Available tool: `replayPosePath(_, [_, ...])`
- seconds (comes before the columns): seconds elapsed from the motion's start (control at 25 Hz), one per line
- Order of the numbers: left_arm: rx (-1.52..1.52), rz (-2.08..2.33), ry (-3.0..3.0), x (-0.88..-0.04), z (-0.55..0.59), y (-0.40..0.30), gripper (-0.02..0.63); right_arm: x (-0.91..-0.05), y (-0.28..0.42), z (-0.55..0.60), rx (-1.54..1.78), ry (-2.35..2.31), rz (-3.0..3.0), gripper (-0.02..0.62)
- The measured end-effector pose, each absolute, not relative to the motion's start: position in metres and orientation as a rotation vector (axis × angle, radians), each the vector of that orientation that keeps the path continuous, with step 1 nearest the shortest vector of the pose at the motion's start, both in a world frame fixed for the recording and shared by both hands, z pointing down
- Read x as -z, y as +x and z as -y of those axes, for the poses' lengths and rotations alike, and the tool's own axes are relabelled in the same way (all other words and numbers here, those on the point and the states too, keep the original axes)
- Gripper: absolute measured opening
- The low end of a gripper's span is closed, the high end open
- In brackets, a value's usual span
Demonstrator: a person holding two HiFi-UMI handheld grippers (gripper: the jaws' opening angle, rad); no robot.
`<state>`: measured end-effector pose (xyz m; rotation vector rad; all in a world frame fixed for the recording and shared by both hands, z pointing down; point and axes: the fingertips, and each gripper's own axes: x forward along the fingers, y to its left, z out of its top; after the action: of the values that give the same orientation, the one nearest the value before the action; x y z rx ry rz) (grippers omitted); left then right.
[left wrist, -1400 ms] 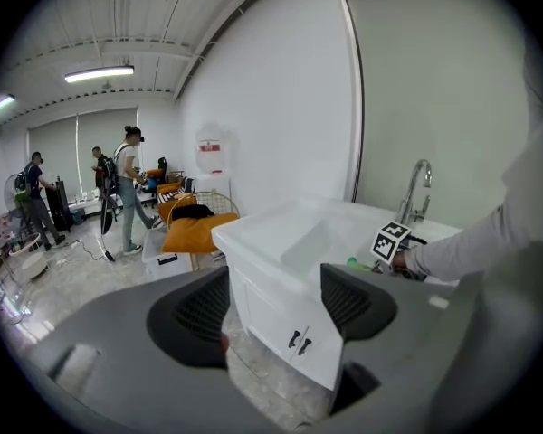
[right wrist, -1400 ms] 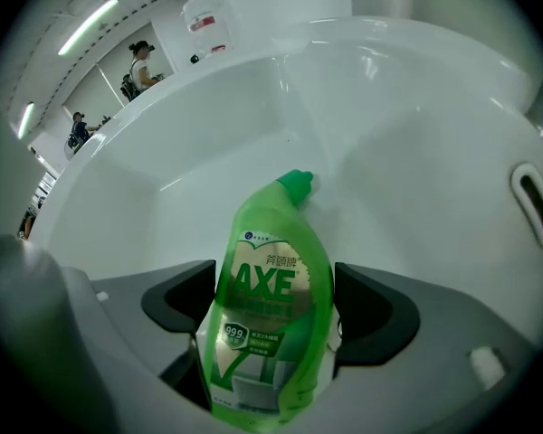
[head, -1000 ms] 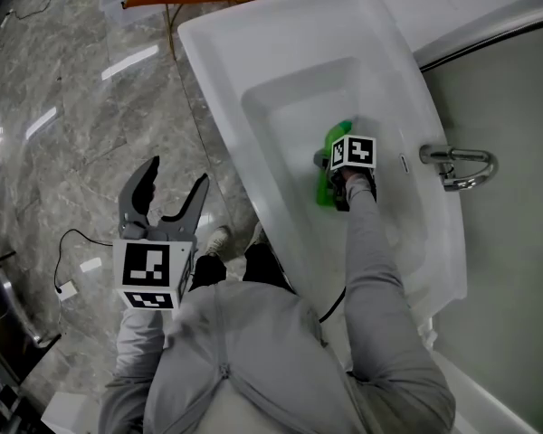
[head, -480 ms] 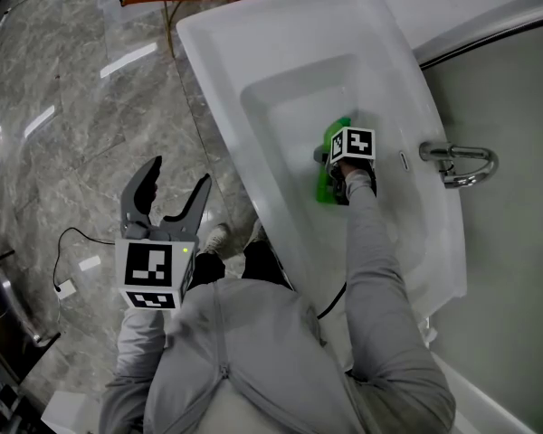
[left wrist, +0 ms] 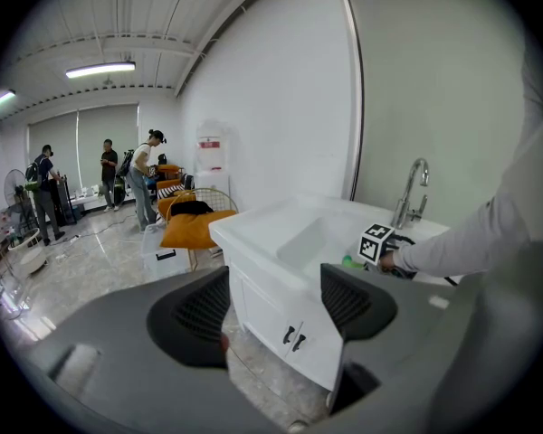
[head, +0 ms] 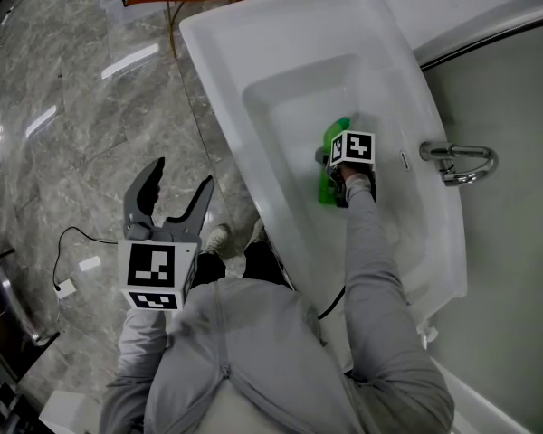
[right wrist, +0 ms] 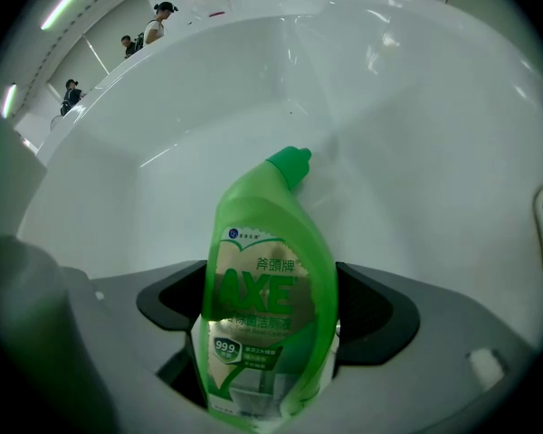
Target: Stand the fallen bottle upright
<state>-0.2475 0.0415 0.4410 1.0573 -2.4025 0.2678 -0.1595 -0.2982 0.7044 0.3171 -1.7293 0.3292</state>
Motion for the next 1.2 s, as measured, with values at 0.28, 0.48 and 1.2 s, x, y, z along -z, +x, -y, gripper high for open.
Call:
replayPosePath(0.28, [-0.261,2.402,1.074,-0.44,-0.041,-0.247,0.354,-0.694,-0.162,0.298,-0.333,0.323,1.76,0.433])
replayPosePath(0.48, [-0.25,2.405,1.108,-0.434,-0.038,-0.247,0.354,-0.674,-0.166,0.3,-0.334,0.333,1.818,0.433])
replayPosePath(1.2, [-0.242,2.392,1.271,-0.417,-0.03,-0.243,0.354,-0.619,-0.152,0.299,-0.357,0.459,1.982,0.43])
